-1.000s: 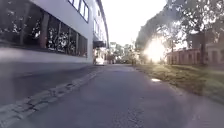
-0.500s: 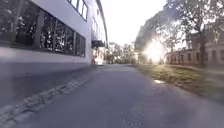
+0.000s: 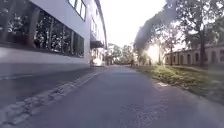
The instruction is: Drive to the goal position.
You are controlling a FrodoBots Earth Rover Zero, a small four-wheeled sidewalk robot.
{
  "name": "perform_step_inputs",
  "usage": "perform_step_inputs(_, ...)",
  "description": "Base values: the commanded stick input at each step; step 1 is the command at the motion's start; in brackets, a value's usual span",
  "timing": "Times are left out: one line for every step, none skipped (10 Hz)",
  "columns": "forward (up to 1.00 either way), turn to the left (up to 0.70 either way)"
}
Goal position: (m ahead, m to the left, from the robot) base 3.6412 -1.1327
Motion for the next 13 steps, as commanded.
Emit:
perform_step_inputs(0.7, 0.0)
perform_step_inputs(0.7, 0.0)
perform_step_inputs(0.7, 0.0)
perform_step_inputs(0.7, 0.0)
perform_step_inputs(0.7, 0.0)
perform_step_inputs(0.7, 0.0)
perform_step_inputs(0.7, 0.0)
perform_step_inputs(0.7, 0.0)
perform_step_inputs(0.7, 0.0)
perform_step_inputs(0.7, 0.0)
perform_step_inputs(0.7, 0.0)
perform_step_inputs(0.7, 0.0)
perform_step_inputs(0.7, 0.0)
